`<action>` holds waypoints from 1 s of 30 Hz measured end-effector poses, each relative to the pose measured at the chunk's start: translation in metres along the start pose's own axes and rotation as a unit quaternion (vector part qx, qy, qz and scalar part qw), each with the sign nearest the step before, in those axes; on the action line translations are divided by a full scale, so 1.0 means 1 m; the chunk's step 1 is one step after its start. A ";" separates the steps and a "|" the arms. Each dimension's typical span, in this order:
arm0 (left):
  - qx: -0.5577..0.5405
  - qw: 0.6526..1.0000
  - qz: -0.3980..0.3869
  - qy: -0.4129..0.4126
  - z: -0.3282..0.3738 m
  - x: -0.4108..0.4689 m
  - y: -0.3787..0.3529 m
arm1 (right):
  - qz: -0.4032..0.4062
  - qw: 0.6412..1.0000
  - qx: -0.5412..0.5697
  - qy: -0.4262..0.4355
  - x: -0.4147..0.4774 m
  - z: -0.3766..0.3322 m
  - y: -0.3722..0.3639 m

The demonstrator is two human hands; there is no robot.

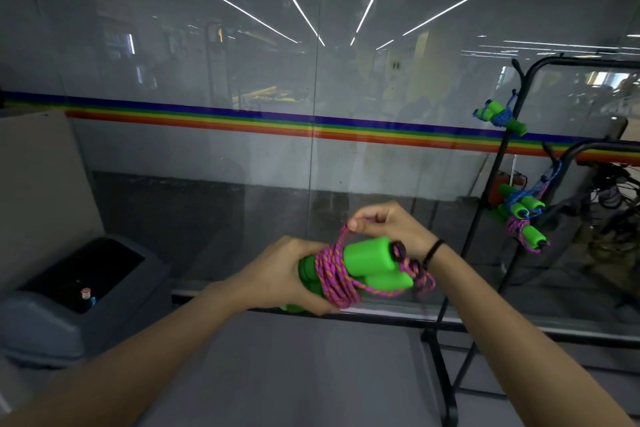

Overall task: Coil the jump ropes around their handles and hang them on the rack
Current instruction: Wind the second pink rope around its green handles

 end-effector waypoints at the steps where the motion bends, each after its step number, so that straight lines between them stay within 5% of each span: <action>1: -0.046 0.998 0.030 -0.005 -0.002 -0.001 0.000 | 0.000 0.999 0.038 -0.001 -0.001 0.007 -0.003; 6: -0.184 0.961 0.202 0.045 -0.017 -0.002 0.016 | 0.020 0.994 0.092 -0.057 -0.008 0.023 -0.013; 11: -0.244 0.898 0.330 0.159 -0.042 -0.009 0.042 | 0.017 0.995 0.004 -0.101 -0.024 0.023 -0.016; 19: -0.147 0.906 0.317 0.240 -0.057 -0.010 0.046 | -0.047 0.922 -0.366 -0.112 -0.037 -0.017 -0.037; 30: 0.132 0.950 0.144 0.243 -0.045 0.008 0.019 | -0.054 0.810 -0.579 -0.079 -0.044 -0.086 -0.047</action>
Point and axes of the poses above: each hand's wrist, its own x-axis towards the middle knuckle, its own y-axis out of the back of the hand, z = x × y, the point moved 4 cm from there along x, towards the middle knuckle, and after that the axes turned 12 degrees about -z, right-handed, at the moved point
